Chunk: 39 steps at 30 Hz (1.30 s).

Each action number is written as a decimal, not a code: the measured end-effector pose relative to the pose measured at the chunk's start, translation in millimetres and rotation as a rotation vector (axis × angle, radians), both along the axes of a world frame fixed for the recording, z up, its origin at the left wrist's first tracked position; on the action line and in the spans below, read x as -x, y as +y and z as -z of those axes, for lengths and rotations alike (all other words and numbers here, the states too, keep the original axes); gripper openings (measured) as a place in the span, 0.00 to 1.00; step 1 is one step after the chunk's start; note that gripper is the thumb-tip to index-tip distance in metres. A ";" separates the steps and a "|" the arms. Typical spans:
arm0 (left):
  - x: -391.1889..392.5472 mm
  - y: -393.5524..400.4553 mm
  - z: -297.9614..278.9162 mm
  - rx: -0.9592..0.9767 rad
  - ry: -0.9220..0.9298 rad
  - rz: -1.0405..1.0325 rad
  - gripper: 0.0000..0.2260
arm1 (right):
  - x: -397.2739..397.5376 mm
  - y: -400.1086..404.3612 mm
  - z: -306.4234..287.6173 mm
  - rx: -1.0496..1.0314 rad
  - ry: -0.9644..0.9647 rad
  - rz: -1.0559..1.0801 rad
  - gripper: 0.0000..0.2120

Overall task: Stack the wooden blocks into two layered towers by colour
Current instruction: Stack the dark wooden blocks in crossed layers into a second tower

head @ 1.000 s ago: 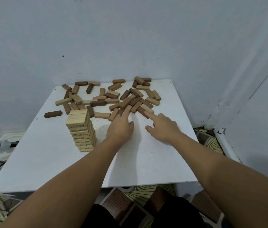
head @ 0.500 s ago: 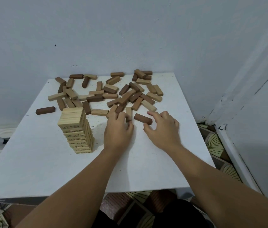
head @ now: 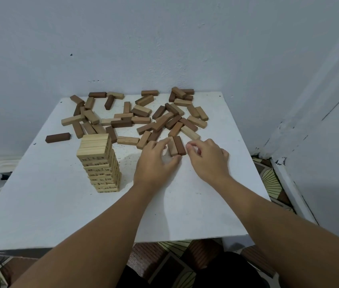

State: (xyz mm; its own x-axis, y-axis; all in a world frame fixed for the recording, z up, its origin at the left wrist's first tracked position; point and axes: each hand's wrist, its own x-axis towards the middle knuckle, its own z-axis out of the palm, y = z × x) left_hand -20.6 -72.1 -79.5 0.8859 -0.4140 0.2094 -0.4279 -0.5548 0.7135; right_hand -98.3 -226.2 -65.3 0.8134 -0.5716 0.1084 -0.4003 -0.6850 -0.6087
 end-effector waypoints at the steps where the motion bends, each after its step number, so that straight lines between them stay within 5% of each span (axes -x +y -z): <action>1: -1.0 0.3 0.5 -0.011 -0.010 0.014 0.26 | -2.7 -2.4 -1.9 -0.023 -0.005 0.010 0.15; 7: -2.9 -1.1 1.4 -0.102 -0.083 0.043 0.19 | -15.4 -19.0 -15.6 0.125 0.278 -0.050 0.23; 13: -2.8 -0.7 1.9 -0.090 -0.100 0.056 0.16 | -5.6 -6.0 -4.9 0.105 0.099 -0.009 0.12; 19: -2.9 -0.3 3.6 -0.073 -0.092 0.051 0.16 | -2.2 -5.1 -4.1 -0.028 -0.032 0.044 0.11; 33: -1.7 0.9 0.8 -0.068 -0.088 0.054 0.16 | -1.4 -9.7 -1.2 -0.052 0.011 -0.005 0.13; 39: 1.5 0.0 -3.1 -0.055 -0.059 0.043 0.20 | -9.6 -10.7 -13.2 -0.099 0.191 -0.018 0.23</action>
